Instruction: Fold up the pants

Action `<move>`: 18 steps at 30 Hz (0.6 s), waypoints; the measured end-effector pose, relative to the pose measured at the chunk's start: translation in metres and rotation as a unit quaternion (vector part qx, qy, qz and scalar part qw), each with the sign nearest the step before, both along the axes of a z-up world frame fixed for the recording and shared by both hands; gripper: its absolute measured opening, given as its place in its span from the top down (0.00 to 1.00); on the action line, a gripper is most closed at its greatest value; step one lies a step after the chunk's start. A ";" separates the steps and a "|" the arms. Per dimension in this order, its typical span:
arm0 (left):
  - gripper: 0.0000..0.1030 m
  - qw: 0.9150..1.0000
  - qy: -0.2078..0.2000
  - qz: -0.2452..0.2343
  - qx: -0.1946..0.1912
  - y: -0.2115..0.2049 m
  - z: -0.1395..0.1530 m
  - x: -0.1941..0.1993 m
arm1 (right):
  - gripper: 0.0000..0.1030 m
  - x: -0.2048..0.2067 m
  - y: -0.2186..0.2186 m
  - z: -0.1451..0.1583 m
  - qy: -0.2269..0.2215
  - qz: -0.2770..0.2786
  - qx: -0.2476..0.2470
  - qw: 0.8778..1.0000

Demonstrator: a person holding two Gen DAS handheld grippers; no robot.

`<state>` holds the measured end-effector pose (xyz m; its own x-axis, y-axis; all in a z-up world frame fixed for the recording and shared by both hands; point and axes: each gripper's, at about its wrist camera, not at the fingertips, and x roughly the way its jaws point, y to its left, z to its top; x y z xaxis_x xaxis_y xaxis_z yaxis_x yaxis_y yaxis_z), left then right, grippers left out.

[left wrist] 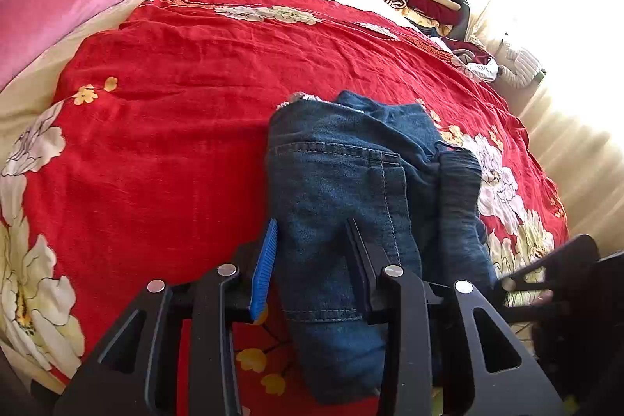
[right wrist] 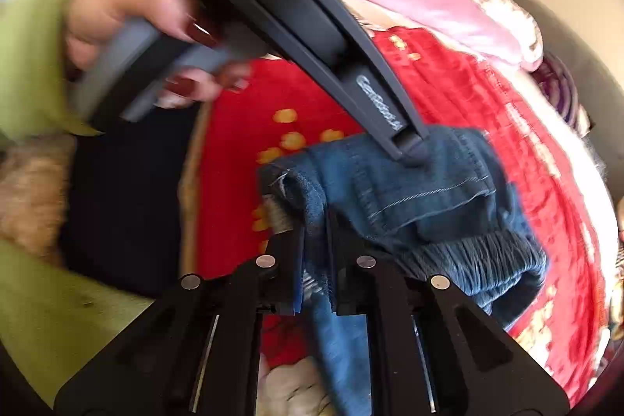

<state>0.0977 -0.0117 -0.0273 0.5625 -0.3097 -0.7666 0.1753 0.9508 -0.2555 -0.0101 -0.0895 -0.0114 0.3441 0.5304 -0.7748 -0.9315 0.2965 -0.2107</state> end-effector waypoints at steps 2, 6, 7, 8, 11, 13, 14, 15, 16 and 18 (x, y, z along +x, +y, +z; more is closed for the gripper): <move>0.67 1.000 -0.004 -0.001 0.001 -0.001 0.000 0.001 | 0.96 -0.005 -0.008 0.003 0.015 0.002 0.011 1.000; 0.66 1.000 0.000 0.000 0.000 -0.001 -0.003 0.003 | 0.96 -0.005 -0.012 -0.017 0.015 -0.018 -0.006 1.000; 0.66 1.000 0.000 0.001 0.003 -0.002 -0.004 0.002 | 0.96 -0.005 -0.012 -0.020 0.019 -0.021 -0.003 1.000; 0.66 1.000 -0.001 0.001 0.006 -0.002 -0.004 0.002 | 0.96 -0.004 -0.013 -0.019 0.022 -0.023 0.000 0.999; 0.66 1.000 -0.002 0.003 0.006 -0.003 -0.003 0.001 | 0.95 -0.003 -0.018 -0.013 0.032 -0.030 0.010 0.999; 0.63 1.000 -0.003 0.004 0.008 -0.003 -0.002 0.000 | 0.93 -0.001 -0.019 -0.006 0.037 -0.032 0.015 0.999; 0.60 1.000 -0.004 0.005 0.009 -0.003 -0.001 -0.001 | 0.90 -0.001 -0.020 -0.004 0.040 -0.033 0.022 0.998; 0.60 1.000 -0.005 0.004 0.010 -0.004 0.000 -0.002 | 0.85 -0.001 -0.022 -0.001 0.044 -0.036 0.028 0.998; 0.60 1.000 -0.005 0.004 0.009 -0.003 0.000 -0.003 | 0.83 0.003 -0.024 0.001 0.049 -0.039 0.035 0.997; 0.60 1.000 -0.006 0.004 0.008 -0.004 0.002 -0.005 | 0.76 0.004 -0.032 0.012 0.050 -0.051 0.056 0.996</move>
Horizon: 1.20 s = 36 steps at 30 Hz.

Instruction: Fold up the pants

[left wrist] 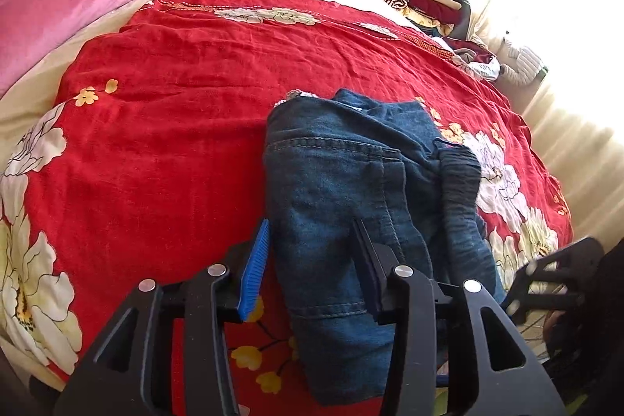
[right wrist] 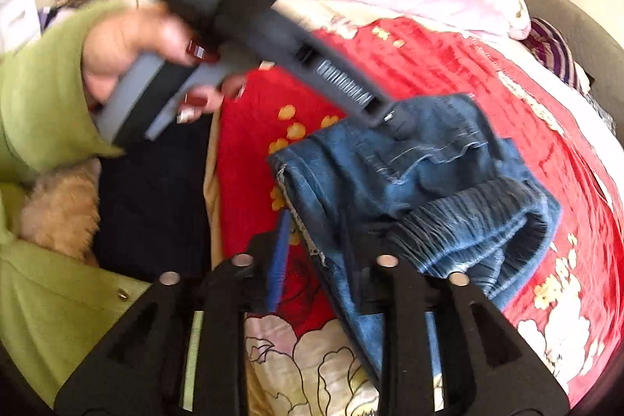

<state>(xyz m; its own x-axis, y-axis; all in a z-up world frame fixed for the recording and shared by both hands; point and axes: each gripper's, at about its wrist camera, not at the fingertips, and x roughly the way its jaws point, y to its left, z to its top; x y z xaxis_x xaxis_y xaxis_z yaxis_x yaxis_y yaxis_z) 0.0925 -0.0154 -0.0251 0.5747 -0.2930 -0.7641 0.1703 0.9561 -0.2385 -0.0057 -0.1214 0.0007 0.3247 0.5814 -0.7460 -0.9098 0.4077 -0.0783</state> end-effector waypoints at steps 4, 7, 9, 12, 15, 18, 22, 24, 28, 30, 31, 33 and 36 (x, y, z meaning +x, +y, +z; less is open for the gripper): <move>0.59 1.000 -0.007 0.004 0.006 -0.001 0.004 -0.005 | 0.68 0.003 -0.016 0.020 -0.010 -0.021 0.030 0.999; 0.47 1.000 -0.015 0.005 0.012 -0.001 0.009 -0.011 | 0.59 0.003 -0.027 0.032 -0.022 -0.040 0.046 0.998; 0.47 1.000 -0.019 0.007 0.015 -0.002 0.013 -0.013 | 0.50 0.006 -0.035 0.039 -0.030 -0.056 0.060 0.996; 0.44 0.999 -0.027 0.010 0.017 0.000 0.018 -0.017 | 0.42 0.007 -0.046 0.049 -0.041 -0.085 0.077 0.993; 0.35 0.999 -0.034 0.013 0.018 0.001 0.022 -0.021 | 0.33 0.008 -0.059 0.057 -0.051 -0.112 0.094 0.988; 0.33 0.999 -0.039 0.016 0.019 0.003 0.026 -0.024 | 0.28 0.015 -0.067 0.064 -0.059 -0.135 0.109 0.983; 0.31 0.999 -0.046 0.017 0.019 0.004 0.030 -0.028 | 0.23 0.024 -0.079 0.070 -0.071 -0.166 0.126 0.975; 0.26 0.998 -0.049 0.018 0.019 0.004 0.032 -0.029 | 0.19 0.028 -0.084 0.074 -0.076 -0.180 0.137 0.971; 0.20 0.998 -0.057 0.022 0.022 0.006 0.036 -0.033 | 0.17 0.028 -0.095 0.079 -0.086 -0.202 0.147 0.964; 0.20 0.998 -0.061 0.025 0.024 0.007 0.038 -0.034 | 0.16 0.030 -0.099 0.080 -0.095 -0.214 0.146 0.961; 0.20 0.997 -0.063 0.025 0.026 0.007 0.039 -0.035 | 0.15 0.030 -0.101 0.080 -0.099 -0.219 0.147 0.959; 0.19 0.997 -0.067 0.029 0.029 0.009 0.041 -0.036 | 0.14 0.031 -0.104 0.081 -0.102 -0.226 0.151 0.957; 0.18 0.996 -0.072 0.037 0.034 0.013 0.043 -0.036 | 0.12 0.035 -0.108 0.080 -0.102 -0.238 0.154 0.954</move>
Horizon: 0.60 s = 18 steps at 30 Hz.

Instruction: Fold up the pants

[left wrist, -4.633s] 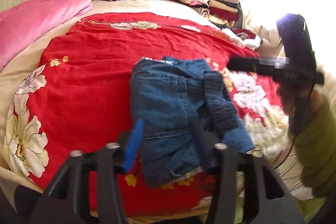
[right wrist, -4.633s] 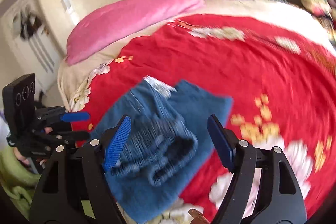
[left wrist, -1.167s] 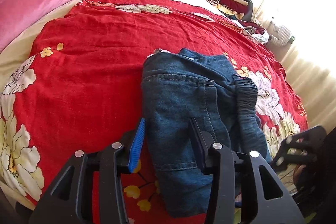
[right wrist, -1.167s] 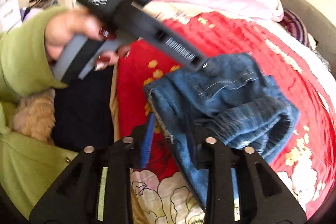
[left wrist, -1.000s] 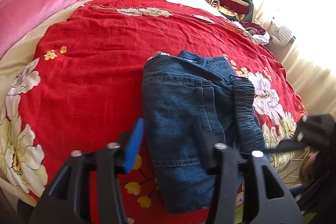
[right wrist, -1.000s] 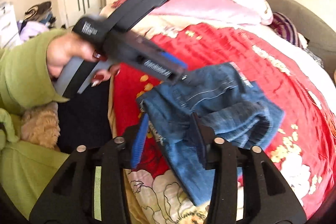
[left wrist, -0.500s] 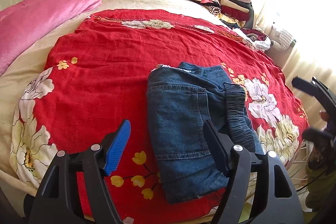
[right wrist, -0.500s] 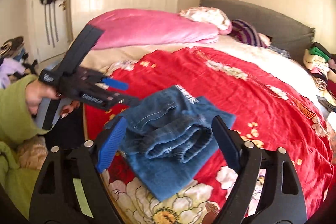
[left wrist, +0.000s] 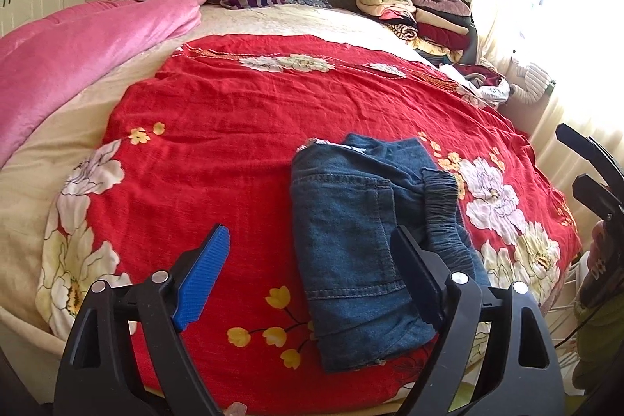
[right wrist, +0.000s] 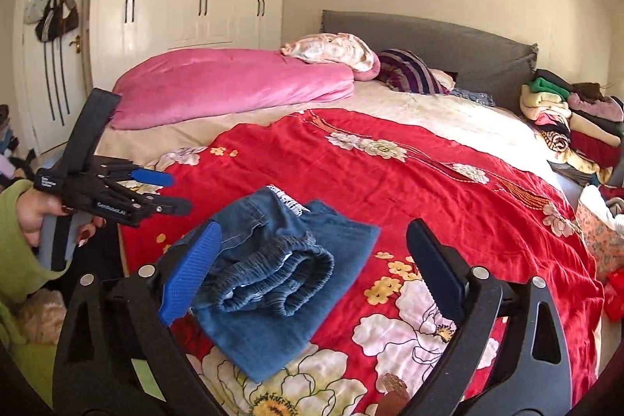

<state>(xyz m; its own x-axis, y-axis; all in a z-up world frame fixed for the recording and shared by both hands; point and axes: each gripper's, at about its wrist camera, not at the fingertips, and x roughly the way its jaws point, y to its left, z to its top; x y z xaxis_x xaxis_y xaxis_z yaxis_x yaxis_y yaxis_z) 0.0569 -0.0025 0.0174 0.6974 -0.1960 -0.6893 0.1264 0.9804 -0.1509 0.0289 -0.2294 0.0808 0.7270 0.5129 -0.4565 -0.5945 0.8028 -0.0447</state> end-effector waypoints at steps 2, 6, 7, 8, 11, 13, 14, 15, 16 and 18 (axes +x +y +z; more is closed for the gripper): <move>0.06 1.000 -0.001 0.005 0.005 0.002 0.000 0.001 | 0.11 0.002 -0.002 -0.002 0.000 -0.008 -0.002 1.000; 0.06 1.000 0.000 0.008 0.012 0.003 -0.002 0.003 | 0.11 0.007 -0.001 -0.008 0.004 -0.019 -0.012 1.000; 0.06 1.000 0.002 0.008 0.011 0.003 -0.003 0.004 | 0.11 0.008 0.000 -0.010 0.005 -0.022 -0.015 1.000; 0.06 1.000 0.003 0.007 0.010 0.003 -0.004 0.005 | 0.11 0.008 0.000 -0.011 0.006 -0.025 -0.017 1.000; 0.06 1.000 0.008 0.007 0.013 0.002 -0.009 0.009 | 0.11 0.013 0.001 -0.017 0.016 -0.034 -0.023 0.999; 0.06 1.000 0.013 0.006 0.013 0.001 -0.012 0.011 | 0.11 0.017 0.001 -0.022 0.027 -0.040 -0.024 0.999; 0.06 1.000 0.014 0.005 0.013 0.001 -0.013 0.012 | 0.11 0.019 0.000 -0.024 0.031 -0.044 -0.025 0.998; 0.06 1.000 0.015 0.005 0.014 0.000 -0.015 0.014 | 0.11 0.022 0.000 -0.027 0.037 -0.048 -0.025 0.998; 0.06 1.000 0.018 0.005 0.014 -0.001 -0.017 0.015 | 0.11 0.025 0.000 -0.030 0.045 -0.052 -0.025 0.997; 0.06 1.000 0.021 0.004 0.014 -0.001 -0.020 0.018 | 0.11 0.030 0.000 -0.035 0.060 -0.061 -0.023 0.996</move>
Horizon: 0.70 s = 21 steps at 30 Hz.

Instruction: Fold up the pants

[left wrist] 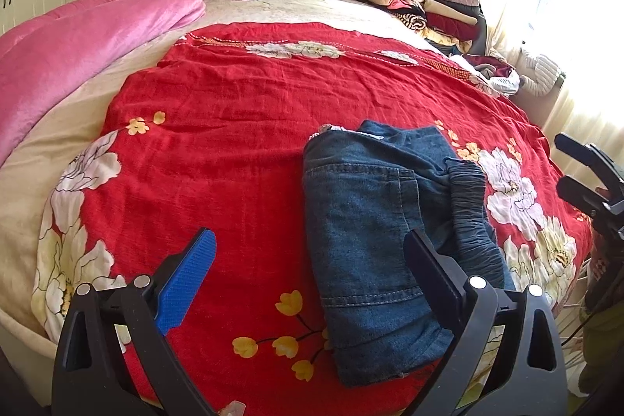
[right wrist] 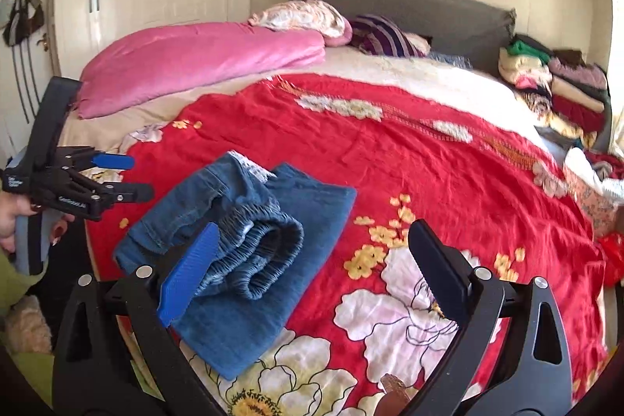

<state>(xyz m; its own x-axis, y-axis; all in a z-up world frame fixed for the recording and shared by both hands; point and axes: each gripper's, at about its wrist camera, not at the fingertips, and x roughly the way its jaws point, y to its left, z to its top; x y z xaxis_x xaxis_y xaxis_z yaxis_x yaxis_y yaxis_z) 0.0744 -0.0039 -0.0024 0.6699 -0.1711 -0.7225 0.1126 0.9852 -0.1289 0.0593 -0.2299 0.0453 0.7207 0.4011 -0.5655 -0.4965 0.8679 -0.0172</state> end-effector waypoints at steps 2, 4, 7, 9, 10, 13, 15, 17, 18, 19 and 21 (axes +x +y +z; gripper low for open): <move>0.06 1.000 0.004 -0.001 0.000 -0.001 -0.004 0.003 | 0.11 0.007 0.000 -0.007 0.018 -0.009 0.002 1.000; 0.06 1.000 0.009 -0.002 -0.001 -0.003 -0.007 0.005 | 0.11 0.015 -0.001 -0.016 0.040 -0.018 0.006 0.999; 0.06 1.000 0.017 -0.004 -0.003 -0.004 -0.014 0.011 | 0.11 0.028 -0.003 -0.032 0.085 -0.027 0.024 0.996; 0.06 1.000 0.025 -0.005 -0.004 -0.006 -0.020 0.015 | 0.11 0.034 -0.004 -0.039 0.103 -0.029 0.033 0.994; 0.06 1.000 0.028 -0.006 -0.007 -0.006 -0.022 0.017 | 0.11 0.038 -0.003 -0.045 0.116 -0.030 0.036 0.992; 0.06 0.999 0.036 -0.009 -0.013 -0.007 -0.028 0.021 | 0.11 0.046 0.000 -0.056 0.141 -0.031 0.043 0.989; 0.06 0.999 0.041 -0.009 -0.017 -0.007 -0.033 0.024 | 0.11 0.051 0.001 -0.063 0.157 -0.032 0.051 0.986; 0.06 0.999 0.046 -0.009 -0.022 -0.007 -0.036 0.027 | 0.12 0.055 0.002 -0.069 0.171 -0.029 0.057 0.983; 0.06 0.999 0.048 -0.009 -0.025 -0.007 -0.038 0.028 | 0.14 0.056 0.003 -0.072 0.178 -0.028 0.060 0.982; 0.06 0.998 0.049 -0.010 -0.028 -0.007 -0.039 0.029 | 0.15 0.058 0.005 -0.074 0.184 -0.025 0.062 0.981; 0.06 0.998 0.052 -0.009 -0.033 -0.007 -0.041 0.031 | 0.17 0.061 0.008 -0.080 0.197 -0.019 0.070 0.978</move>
